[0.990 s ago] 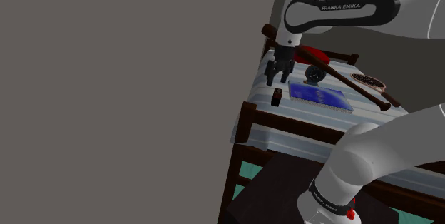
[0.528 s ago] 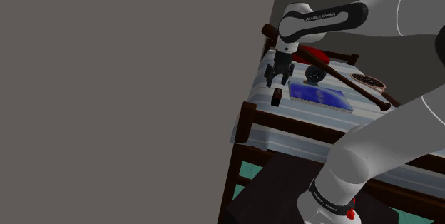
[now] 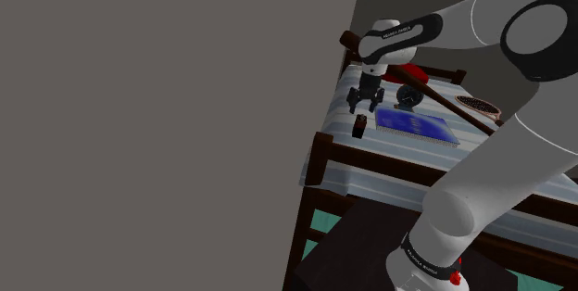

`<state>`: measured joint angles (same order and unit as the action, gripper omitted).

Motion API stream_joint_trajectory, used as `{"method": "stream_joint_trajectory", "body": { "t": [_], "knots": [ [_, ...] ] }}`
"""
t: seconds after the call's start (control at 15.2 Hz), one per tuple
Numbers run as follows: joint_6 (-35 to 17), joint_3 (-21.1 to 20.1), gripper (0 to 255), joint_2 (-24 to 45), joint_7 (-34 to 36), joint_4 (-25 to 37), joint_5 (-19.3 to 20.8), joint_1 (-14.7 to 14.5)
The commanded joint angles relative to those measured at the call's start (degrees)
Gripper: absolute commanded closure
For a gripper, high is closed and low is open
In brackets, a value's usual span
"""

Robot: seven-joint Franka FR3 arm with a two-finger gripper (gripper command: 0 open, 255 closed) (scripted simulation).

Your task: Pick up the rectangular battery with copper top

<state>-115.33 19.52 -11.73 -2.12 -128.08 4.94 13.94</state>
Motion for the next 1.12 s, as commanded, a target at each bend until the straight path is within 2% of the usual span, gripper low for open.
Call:
{"method": "stream_joint_trajectory", "body": {
  "t": [0.0,0.2,0.79,0.86,1.06],
  "knots": [
    [-2.41,1.55,0,2.99,-0.49,0.85,-0.44,1.04],
    [-4.58,3.24,0,7.19,-1.10,3.09,-1.62,2.20],
    [-10.42,3.51,0,10.04,-1.88,-0.10,-2.73,2.27],
    [-10.41,3.53,255,10.09,-1.94,-0.04,-2.75,2.29],
    [-10.41,3.55,255,10.14,-1.99,0.01,-2.78,2.31]
  ]
}}
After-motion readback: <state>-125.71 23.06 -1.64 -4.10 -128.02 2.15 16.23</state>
